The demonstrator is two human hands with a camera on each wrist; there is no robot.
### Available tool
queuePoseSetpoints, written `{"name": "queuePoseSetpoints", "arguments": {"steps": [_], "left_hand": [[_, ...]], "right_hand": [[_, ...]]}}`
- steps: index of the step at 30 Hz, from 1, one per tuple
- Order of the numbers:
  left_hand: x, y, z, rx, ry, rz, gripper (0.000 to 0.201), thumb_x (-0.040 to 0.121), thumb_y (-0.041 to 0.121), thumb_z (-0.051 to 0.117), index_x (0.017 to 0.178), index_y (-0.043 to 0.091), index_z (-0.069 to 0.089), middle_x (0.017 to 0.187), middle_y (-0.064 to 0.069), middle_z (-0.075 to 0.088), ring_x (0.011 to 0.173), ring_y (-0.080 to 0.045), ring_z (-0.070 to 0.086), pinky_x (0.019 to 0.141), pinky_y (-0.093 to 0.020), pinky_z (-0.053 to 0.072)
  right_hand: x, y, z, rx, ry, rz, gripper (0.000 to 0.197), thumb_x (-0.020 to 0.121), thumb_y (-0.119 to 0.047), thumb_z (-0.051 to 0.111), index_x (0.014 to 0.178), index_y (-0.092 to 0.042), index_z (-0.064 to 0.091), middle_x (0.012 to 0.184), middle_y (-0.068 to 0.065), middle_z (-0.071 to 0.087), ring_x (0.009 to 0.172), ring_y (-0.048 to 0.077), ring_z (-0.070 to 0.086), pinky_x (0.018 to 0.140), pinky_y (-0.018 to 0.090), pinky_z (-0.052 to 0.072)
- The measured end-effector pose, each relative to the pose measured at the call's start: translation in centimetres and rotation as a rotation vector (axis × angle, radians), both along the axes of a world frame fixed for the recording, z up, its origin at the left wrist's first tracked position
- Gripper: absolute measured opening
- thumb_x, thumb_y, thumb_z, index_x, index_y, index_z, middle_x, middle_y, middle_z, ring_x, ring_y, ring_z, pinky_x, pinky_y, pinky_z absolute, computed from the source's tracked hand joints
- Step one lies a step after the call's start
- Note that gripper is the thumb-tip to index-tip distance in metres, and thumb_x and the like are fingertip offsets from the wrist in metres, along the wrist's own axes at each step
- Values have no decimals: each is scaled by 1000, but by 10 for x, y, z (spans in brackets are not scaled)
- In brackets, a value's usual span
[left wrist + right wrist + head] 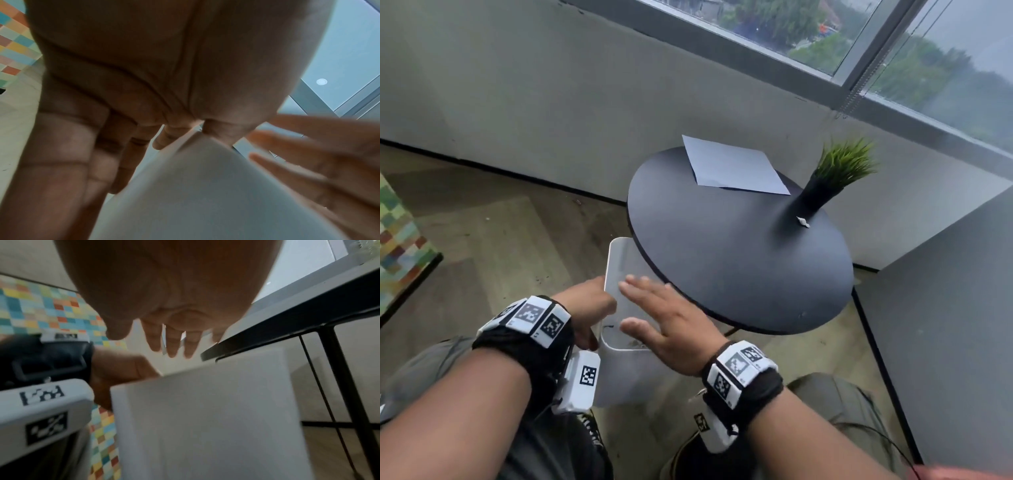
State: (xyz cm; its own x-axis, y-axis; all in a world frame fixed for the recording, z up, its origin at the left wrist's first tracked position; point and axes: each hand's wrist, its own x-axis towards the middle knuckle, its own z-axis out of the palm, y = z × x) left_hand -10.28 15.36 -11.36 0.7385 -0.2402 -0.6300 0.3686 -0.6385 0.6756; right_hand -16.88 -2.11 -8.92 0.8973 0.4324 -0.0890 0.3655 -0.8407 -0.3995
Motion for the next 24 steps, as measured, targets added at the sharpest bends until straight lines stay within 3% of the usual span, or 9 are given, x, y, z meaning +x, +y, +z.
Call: {"name": "queuePoseSetpoints", "arguments": {"steps": [2,6,8,10,12,15,19,21,24], "left_hand": [[1,1,-3,-12,12,20,38,87,1,42,120,17,51,95,-29,64,56,-43,66,65,-63,55],[3,3,-7,23,17,36,41,86,1,42,124,15,51,96,-28,64,65,-53,68,64,-66,54],[3,0,-5,47,10,25,38,87,1,43,122,14,50,93,-28,65,68,-54,68,65,-65,54],[3,-3,-4,59,7,4,37,86,2,43,119,15,51,91,-27,65,65,-53,68,63,-60,55],[3,-7,-3,48,5,-16,40,84,1,42,120,15,52,91,-28,65,57,-48,66,57,-51,53],[6,-10,-4,75,2,-42,42,84,1,42,122,16,50,91,-26,65,54,-43,65,58,-50,54],[9,-7,-7,84,4,-71,56,69,15,48,123,24,53,100,-13,69,72,-39,72,72,-49,60],[14,-3,-17,103,-25,-112,65,58,20,48,122,28,56,106,-3,69,89,-36,73,83,-52,59],[16,-3,-21,116,-44,-141,63,54,22,48,116,31,56,105,0,69,91,-33,73,84,-51,59]], "right_hand": [[4,-40,0,118,-103,-233,57,97,-51,42,150,-34,30,160,-10,24,149,10,15,121,44,14],[2,-123,-6,-253,80,-919,67,93,-65,29,152,-35,19,164,-2,3,150,26,0,118,56,6],[-8,-114,-10,-287,131,-796,72,91,-71,19,154,-37,9,164,-4,-8,150,25,-11,118,57,-5],[-26,-86,-8,-220,84,-416,76,86,-76,15,153,-40,9,164,-10,-8,150,17,-15,119,51,-9],[-35,-79,3,-23,71,-119,76,86,-74,26,152,-37,23,162,-8,19,149,4,4,123,37,2],[-8,-133,20,205,-83,-391,69,92,-56,52,149,-20,37,153,-5,39,142,2,30,119,26,21],[32,-246,22,-176,120,-1005,81,93,-66,34,150,-9,28,158,13,27,146,27,23,119,41,18],[42,-249,15,-347,206,-973,99,78,-86,13,141,-15,40,149,14,36,139,35,30,113,53,27],[38,-181,8,-365,145,-570,80,82,-80,22,142,-28,35,157,2,22,145,28,18,112,56,24]]}}
